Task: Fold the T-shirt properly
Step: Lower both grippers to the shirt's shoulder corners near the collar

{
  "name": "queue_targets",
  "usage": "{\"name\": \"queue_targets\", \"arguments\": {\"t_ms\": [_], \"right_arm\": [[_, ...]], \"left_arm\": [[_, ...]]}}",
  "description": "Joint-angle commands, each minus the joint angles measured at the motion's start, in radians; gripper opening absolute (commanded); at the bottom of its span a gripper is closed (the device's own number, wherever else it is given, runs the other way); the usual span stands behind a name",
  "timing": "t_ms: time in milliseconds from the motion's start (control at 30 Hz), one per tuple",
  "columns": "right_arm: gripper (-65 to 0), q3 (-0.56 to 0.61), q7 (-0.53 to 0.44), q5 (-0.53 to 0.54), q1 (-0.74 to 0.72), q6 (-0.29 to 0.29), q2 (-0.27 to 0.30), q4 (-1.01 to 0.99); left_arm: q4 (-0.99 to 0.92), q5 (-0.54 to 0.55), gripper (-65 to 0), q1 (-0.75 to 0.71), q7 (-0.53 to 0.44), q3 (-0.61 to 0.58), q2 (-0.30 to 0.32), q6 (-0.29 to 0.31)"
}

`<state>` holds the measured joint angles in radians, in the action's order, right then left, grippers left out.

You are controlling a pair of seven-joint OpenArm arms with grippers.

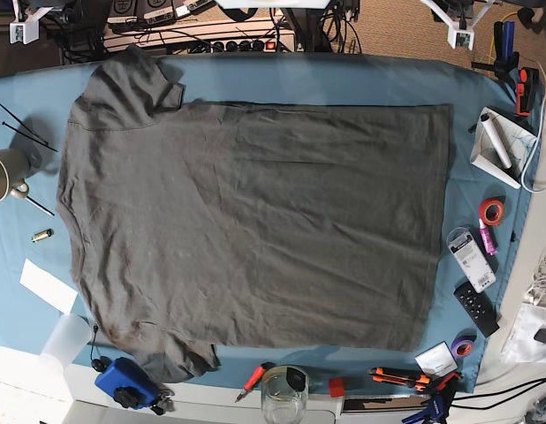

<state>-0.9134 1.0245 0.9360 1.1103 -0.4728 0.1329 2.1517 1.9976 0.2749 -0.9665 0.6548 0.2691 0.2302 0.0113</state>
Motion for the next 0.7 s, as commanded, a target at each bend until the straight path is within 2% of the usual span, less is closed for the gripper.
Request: {"name": "queue_targets", "arguments": {"t_ms": [0, 67, 133, 267, 333, 367, 467, 500, 533, 667], "right_arm": [[-58.8, -0.010, -0.009, 0.005, 0.017, -0.006, 0.005, 0.011], [-48.9, -0.010, -0.008, 0.005, 0.017, -0.006, 0.005, 0.011], [-42.0, -0.010, -0.009, 0.005, 0.017, -0.005, 0.005, 0.011], [-41.0, -0.011, 0.010, -0.029, -0.016, -0.005, -0.008, 0.011], [-41.0, -0.011, 0.050, -0.038, -0.065, 0.001, -0.023, 0.011], [-41.0, -0.011, 0.063, -0.027, -0.087, 0.000, -0.026, 0.011], [-41.0, -0.011, 0.076, 0.003, -0.129, -0.006, -0.025, 0.010], [-41.0, -0.011, 0.076, 0.002, -0.138, -0.010, -0.025, 0.010], [-41.0, -0.011, 0.077, -0.001, -0.144, -0.010, -0.024, 0.010], [-41.0, -0.011, 0.066, -0.003, -0.147, -0.010, -0.016, 0.010]], "left_arm": [[0.027, -0.001, -65.0, -0.017, 0.005, 0.003, 0.005, -0.004], [0.049, -0.001, -65.0, -0.017, 0.011, 0.003, 0.005, -0.003], [0.067, -0.001, -65.0, -0.017, 0.011, 0.003, 0.005, -0.003], [0.085, -0.001, -65.0, -0.017, 0.010, 0.003, 0.005, -0.003], [0.086, -0.001, -65.0, -0.017, -0.003, 0.003, 0.005, -0.003], [0.086, -0.001, -60.7, -0.017, -0.020, 0.003, 0.005, -0.003], [0.086, -0.001, -37.7, -0.017, -0.077, 0.003, 0.005, -0.003], [0.087, -0.002, -32.0, -0.014, -0.092, 0.003, 0.005, -0.003], [0.088, -0.002, -29.3, -0.012, -0.095, 0.003, 0.005, -0.003], [0.107, -0.001, -29.2, 0.013, -0.073, 0.003, 0.005, 0.023]]}}
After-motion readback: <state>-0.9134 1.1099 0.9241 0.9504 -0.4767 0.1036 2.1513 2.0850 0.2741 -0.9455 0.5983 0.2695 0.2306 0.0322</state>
